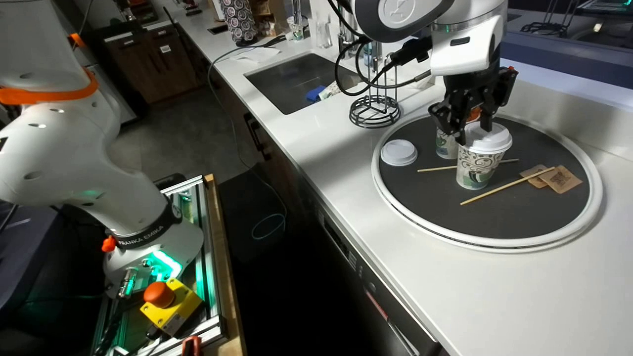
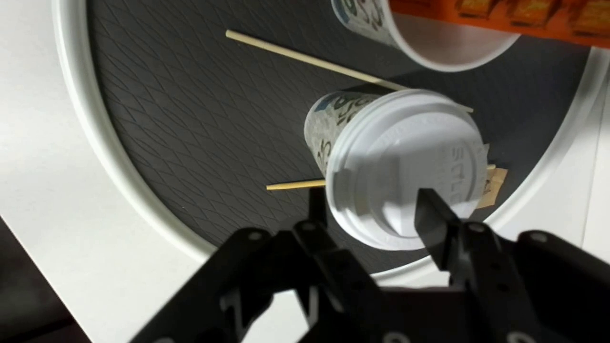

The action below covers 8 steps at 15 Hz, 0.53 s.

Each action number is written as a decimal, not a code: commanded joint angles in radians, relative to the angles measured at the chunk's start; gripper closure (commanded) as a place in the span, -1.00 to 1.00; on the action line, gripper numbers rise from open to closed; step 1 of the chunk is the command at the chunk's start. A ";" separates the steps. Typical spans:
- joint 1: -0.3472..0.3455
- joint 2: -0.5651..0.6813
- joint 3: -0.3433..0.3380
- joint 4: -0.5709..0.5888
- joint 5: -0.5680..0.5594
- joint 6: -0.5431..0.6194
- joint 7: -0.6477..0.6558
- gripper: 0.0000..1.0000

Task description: Remove the lid from the coffee cup on the right.

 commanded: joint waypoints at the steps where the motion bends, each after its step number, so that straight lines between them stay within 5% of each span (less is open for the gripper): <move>1: 0.012 -0.036 -0.011 -0.040 0.018 -0.003 0.007 -0.04; 6: 0.010 -0.048 -0.014 -0.069 0.015 -0.002 0.009 0.37; 8: 0.009 -0.048 -0.017 -0.076 0.016 0.000 0.011 0.30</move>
